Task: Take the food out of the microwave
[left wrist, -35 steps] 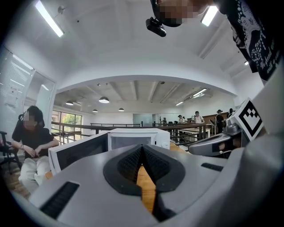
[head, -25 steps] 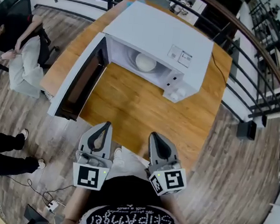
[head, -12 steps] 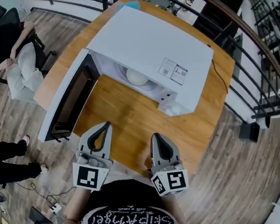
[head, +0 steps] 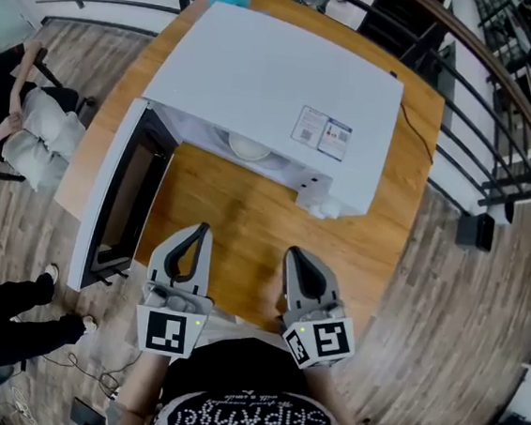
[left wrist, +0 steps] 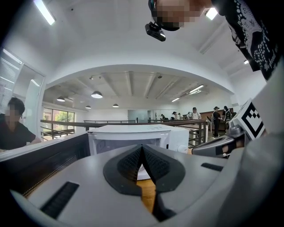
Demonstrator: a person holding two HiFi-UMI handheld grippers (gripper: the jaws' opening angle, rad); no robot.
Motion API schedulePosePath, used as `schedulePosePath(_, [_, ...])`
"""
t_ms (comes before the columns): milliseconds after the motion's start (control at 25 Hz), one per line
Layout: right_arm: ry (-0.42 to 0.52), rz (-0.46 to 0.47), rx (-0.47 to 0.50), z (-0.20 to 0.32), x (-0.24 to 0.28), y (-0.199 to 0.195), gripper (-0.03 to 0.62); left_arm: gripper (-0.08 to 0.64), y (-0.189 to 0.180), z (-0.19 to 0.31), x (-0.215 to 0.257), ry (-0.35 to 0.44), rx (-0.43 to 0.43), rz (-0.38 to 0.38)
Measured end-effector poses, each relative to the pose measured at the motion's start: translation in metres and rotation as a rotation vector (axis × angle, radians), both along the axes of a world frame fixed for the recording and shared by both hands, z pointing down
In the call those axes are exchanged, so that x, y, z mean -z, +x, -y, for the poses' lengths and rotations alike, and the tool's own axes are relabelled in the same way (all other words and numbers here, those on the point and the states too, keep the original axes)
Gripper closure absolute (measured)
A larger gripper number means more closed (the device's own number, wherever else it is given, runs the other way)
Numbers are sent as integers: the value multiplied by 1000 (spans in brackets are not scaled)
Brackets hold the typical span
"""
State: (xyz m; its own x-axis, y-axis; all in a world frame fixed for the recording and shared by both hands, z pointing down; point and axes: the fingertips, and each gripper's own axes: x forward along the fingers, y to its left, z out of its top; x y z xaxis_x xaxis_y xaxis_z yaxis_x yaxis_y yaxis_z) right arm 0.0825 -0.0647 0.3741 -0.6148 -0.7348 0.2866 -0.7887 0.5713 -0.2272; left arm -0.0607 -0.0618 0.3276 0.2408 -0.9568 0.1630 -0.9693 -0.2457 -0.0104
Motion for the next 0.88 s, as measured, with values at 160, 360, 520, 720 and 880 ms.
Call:
schedulePosePath(160, [33,-17,-55,4,4,-8,557,529,-4,8,-2,-8,-68,-1])
schedulePosePath(360, [65,-26,-99,8,6,-24,557,529,-15,19,-6,-11,-128,0])
schedulePosePath(520, [72,-28,-127,9,5,-33,557,529,-23,23,-16,-27,-156,-8])
schedulePosePath(720, [82,-23,-128,10,5,-45,557,529,-31,26,-24,-36,-161,-24])
schedulePosePath(880, [94,-29,-128,16,8,-48,557,528,-35,30,-27,-36,-185,-2])
